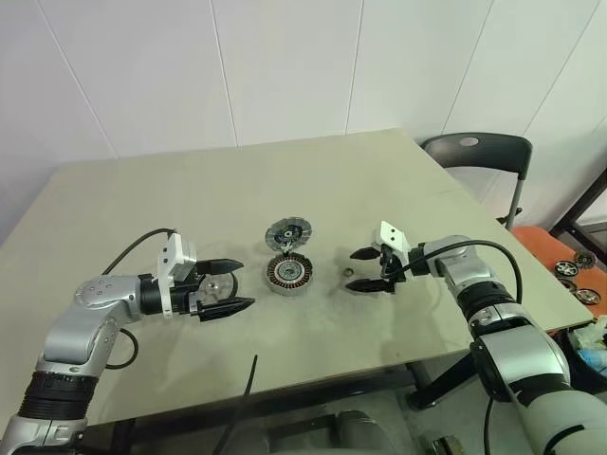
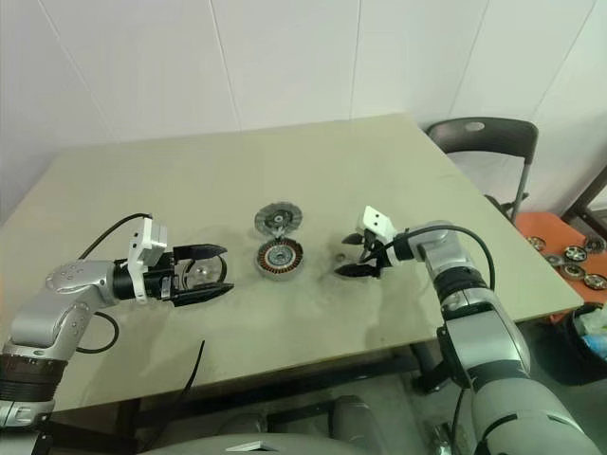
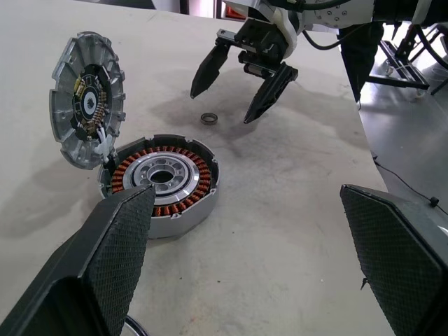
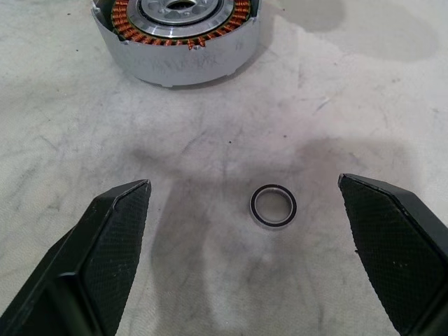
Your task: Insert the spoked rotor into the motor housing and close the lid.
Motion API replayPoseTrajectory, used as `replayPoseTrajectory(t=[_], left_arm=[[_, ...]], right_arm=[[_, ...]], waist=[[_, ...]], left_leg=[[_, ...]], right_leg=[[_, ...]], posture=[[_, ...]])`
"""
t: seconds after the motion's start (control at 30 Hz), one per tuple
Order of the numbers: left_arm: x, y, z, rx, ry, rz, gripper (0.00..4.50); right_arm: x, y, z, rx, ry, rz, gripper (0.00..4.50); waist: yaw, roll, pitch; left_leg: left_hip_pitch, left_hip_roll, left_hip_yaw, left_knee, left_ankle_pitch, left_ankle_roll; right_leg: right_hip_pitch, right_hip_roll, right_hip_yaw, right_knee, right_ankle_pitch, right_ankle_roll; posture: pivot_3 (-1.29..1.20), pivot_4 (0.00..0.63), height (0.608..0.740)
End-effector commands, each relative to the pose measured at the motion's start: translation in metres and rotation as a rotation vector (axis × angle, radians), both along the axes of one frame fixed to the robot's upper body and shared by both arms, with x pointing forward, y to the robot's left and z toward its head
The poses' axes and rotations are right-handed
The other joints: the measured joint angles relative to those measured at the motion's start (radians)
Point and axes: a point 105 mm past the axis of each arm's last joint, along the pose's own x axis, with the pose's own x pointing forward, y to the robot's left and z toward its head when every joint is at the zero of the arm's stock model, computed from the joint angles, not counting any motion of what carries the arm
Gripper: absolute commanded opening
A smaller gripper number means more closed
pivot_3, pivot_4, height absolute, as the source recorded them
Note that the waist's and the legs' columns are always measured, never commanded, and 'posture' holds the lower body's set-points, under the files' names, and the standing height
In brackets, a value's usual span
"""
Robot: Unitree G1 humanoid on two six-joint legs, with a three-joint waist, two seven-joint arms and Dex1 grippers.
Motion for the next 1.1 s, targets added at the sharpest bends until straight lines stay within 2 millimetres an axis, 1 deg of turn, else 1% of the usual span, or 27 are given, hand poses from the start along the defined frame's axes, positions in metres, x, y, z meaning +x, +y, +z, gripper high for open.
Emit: replayPoseTrajectory(t=[0.03,0.13,0.27,0.37,0.77,0.97,1.1], left_arm=[[0.002,-0.001,0.008,0.004,-0.045,-0.005,4.50],[0.002,-0.002,0.008,0.003,-0.043,-0.007,4.50],[0.001,-0.002,0.008,0.004,-0.040,-0.010,4.50],[0.001,-0.002,0.007,0.004,-0.034,-0.009,4.50],[-0.001,-0.005,0.006,-0.001,-0.034,-0.007,4.50],[-0.005,-0.006,0.004,-0.002,-0.029,0.000,4.50],[-0.006,-0.005,0.005,0.000,-0.028,0.004,4.50]], right_arm=[[0.010,0.001,0.016,0.036,-0.042,-0.025,4.48],[0.013,0.002,0.016,0.103,0.015,-0.083,4.48],[0.010,0.002,0.009,0.105,0.052,-0.096,4.48],[0.008,0.005,0.005,0.120,0.076,-0.102,4.48],[0.005,0.008,-0.005,0.107,0.100,-0.107,4.48],[0.005,0.007,-0.012,0.116,0.148,-0.159,4.48],[0.008,0.011,-0.012,0.156,0.185,-0.201,4.48]], waist=[[-0.004,0.000,0.000],[-0.004,0.000,0.000],[-0.004,0.000,0.000],[-0.005,0.000,0.000],[-0.005,0.000,0.000],[-0.005,0.000,0.000],[-0.006,0.000,0.000]], left_leg=[[0.000,0.000,0.000,0.000,0.000,0.000],[0.000,0.000,0.000,0.000,0.000,0.000],[0.000,0.000,0.000,0.000,0.000,0.000],[0.000,0.000,0.000,0.000,0.000,0.000],[0.000,0.000,0.000,0.000,0.000,0.000],[0.000,0.000,0.000,0.000,0.000,0.000],[0.001,0.000,0.000,0.000,0.000,0.000]], right_leg=[[0.000,0.000,0.000,0.000,0.000,0.000],[0.000,0.000,0.000,0.000,0.000,0.000],[0.000,0.000,0.000,0.000,0.000,0.000],[0.000,0.000,0.000,0.000,0.001,0.001],[0.000,0.000,0.000,0.000,0.001,0.001],[0.000,0.000,0.000,0.000,0.000,0.001],[0.001,0.000,0.000,0.000,0.000,0.001]], posture=[[0.00,0.000,0.740],[0.00,0.000,0.740],[0.00,0.000,0.740],[0.00,0.000,0.740],[0.00,0.000,0.740],[0.00,0.000,0.740],[0.00,0.000,0.740]])
